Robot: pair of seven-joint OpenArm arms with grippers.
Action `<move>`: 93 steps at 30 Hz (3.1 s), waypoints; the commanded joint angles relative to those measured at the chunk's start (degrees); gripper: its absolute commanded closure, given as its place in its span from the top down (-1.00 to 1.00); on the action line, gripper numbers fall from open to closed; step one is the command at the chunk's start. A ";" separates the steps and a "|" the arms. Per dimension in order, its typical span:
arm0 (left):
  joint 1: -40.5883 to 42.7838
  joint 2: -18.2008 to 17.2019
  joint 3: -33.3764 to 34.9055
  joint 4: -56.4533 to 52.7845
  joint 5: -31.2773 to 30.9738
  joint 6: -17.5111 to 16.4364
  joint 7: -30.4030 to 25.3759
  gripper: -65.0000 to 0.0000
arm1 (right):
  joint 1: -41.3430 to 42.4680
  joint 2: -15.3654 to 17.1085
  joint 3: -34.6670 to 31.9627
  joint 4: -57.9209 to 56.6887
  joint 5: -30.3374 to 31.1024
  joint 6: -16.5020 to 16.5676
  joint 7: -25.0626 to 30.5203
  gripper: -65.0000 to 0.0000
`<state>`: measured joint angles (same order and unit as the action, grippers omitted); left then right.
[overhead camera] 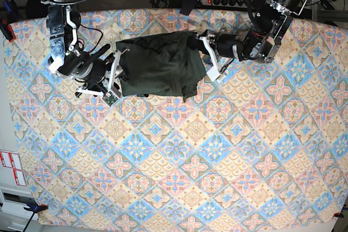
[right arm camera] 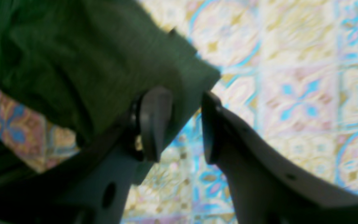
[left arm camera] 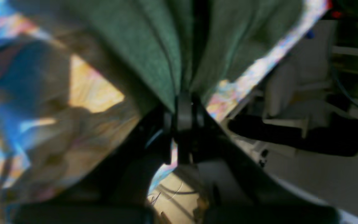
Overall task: Fold the T-shirt properly
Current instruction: 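Grasp the bundle edges with both grippers and tuck them inward, then release the left gripper and lift it off the bundle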
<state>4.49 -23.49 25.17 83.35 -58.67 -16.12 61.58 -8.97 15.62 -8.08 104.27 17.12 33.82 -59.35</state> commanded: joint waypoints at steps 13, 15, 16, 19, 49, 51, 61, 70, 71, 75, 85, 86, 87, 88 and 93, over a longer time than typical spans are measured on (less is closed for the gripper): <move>-0.76 -2.05 -0.25 0.91 -0.80 -0.28 0.18 -1.00 | 2.16 0.34 -16.93 1.01 0.85 0.07 1.46 -0.40; -0.76 -2.05 -0.25 0.91 -0.80 -0.28 0.18 -1.00 | 4.18 0.25 -16.93 0.39 0.85 0.07 1.29 -0.40; -0.76 -2.05 -0.25 0.91 -0.80 -0.19 0.18 -1.00 | 4.80 0.25 -17.02 -0.58 0.85 0.07 1.20 -0.40; -0.76 -2.05 -0.25 0.91 -0.80 -0.19 0.18 -1.00 | 5.15 0.25 -17.11 -3.39 0.85 0.07 1.20 -0.40; -4.01 -4.25 -8.07 4.52 5.27 0.16 0.18 -0.88 | 5.15 0.60 -25.55 -10.77 0.85 0.07 -2.58 -0.40; -4.80 -3.11 -8.33 4.60 5.71 0.16 1.32 -0.88 | 5.15 0.60 -25.55 -10.77 0.85 0.07 -2.58 -0.40; -3.66 -1.61 -8.07 4.96 0.96 0.08 6.95 -0.89 | 5.15 0.60 -25.20 -10.33 0.85 0.07 -2.49 -0.40; -1.37 -1.35 -7.98 6.89 -4.93 -0.01 7.47 -0.90 | 5.24 2.36 -21.95 -2.25 0.94 0.07 -2.58 -0.40; -1.19 -1.44 -7.98 7.86 -6.16 -0.01 8.00 -0.90 | 5.15 3.06 -20.89 -1.54 0.94 0.07 -2.67 -0.40; -1.02 -1.44 -7.98 10.58 -10.64 -0.10 11.60 -0.90 | 5.15 4.65 -16.76 0.13 1.12 0.07 -2.67 -0.40; -1.02 -1.61 -7.89 11.02 -11.87 -0.10 17.23 -0.90 | 4.97 4.38 -13.59 1.01 1.12 0.07 -2.58 -0.40; -1.02 -2.14 -7.98 11.11 -11.87 -0.10 17.58 -0.90 | 4.97 4.21 -13.68 1.01 1.12 0.07 -2.58 -0.40; -1.02 -3.11 -7.98 11.73 -11.70 -0.10 17.58 -0.90 | 5.06 3.86 -13.68 1.01 1.12 0.07 -2.58 -0.40; -1.02 -4.16 -7.98 12.69 -11.61 -0.10 17.41 -0.90 | 5.15 2.71 -13.86 1.18 1.12 0.07 -2.58 -0.40; -1.28 -8.47 -7.98 15.07 -11.61 -0.10 18.42 -0.86 | 6.12 -0.10 -16.32 0.74 1.12 0.07 -2.32 -0.40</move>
<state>3.81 -31.18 17.43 97.60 -69.08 -16.14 80.03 -4.23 14.85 -24.86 104.12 18.50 34.09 -62.50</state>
